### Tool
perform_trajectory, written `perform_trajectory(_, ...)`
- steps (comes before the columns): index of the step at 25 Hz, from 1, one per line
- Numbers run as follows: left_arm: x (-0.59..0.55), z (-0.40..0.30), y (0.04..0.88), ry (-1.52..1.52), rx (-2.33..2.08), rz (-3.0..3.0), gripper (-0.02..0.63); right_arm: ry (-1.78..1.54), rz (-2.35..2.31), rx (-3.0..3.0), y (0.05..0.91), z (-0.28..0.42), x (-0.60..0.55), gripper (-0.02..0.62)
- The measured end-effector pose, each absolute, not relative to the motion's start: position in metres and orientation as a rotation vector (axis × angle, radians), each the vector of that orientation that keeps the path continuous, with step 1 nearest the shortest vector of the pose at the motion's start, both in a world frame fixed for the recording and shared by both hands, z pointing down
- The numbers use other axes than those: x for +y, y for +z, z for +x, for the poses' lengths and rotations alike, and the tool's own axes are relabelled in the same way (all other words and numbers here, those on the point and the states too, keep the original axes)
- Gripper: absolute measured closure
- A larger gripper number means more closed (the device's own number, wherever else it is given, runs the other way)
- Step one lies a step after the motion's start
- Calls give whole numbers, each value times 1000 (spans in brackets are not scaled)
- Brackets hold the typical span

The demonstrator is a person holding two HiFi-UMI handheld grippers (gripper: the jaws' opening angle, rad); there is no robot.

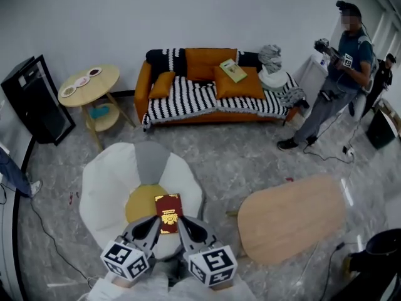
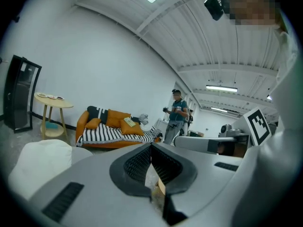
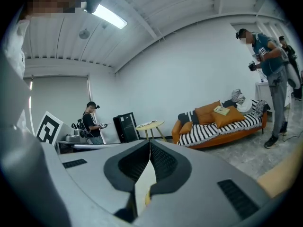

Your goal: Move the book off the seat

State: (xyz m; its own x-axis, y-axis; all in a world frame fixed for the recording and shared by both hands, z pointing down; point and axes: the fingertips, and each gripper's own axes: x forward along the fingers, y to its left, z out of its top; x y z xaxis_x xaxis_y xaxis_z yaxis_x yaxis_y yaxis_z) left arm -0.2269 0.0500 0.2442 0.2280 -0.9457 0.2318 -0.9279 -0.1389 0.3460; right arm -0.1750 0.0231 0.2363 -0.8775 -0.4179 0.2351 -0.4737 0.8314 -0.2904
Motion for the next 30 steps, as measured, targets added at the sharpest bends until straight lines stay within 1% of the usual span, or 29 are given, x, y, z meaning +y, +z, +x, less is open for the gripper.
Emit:
perform_trajectory(16, 44, -246, 270, -36, -1663, 2047, 598, 551, 674, -2756, 260, -201, 18, 583)
perform_trajectory(30, 25, -271, 333, 1, -1613, 1965, 598, 550, 666, -2703, 312, -236, -7, 583)
